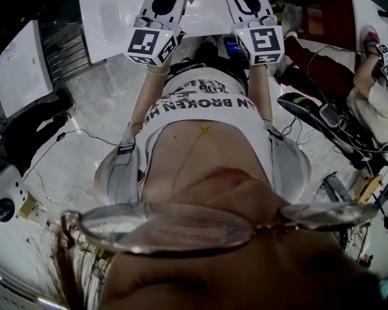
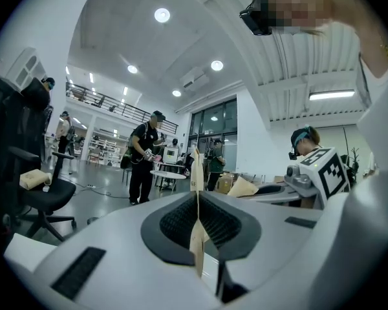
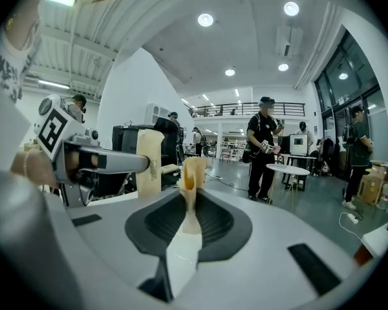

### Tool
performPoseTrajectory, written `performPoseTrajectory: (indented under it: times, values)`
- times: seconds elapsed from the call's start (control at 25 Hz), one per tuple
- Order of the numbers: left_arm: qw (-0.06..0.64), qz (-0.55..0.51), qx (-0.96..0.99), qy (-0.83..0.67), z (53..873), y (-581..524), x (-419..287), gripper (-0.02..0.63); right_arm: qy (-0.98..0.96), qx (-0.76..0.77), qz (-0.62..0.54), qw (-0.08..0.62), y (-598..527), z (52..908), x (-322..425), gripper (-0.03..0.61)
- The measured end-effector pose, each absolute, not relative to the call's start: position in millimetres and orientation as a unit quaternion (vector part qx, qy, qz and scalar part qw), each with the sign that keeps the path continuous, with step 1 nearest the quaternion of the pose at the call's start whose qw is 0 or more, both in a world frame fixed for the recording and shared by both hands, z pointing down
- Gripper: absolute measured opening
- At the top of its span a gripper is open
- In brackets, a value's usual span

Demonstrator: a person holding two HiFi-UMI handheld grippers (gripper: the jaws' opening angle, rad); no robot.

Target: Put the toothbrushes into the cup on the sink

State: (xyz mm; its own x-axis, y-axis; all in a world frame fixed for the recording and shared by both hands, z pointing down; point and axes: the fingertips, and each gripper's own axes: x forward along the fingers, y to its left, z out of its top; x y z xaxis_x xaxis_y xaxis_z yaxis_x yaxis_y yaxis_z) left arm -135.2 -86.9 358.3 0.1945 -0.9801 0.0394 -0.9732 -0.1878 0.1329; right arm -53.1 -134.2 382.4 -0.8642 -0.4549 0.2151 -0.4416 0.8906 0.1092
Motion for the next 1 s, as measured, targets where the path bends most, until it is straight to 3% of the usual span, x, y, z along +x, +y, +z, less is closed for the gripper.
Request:
performPoseTrajectory:
  times: [1.0]
  values:
    - [0.074,-0.023,0.803,-0.590,360,-144,-154,0.021,-0.944,0.298,-0.045,0.138,-212,386,-57,0.060]
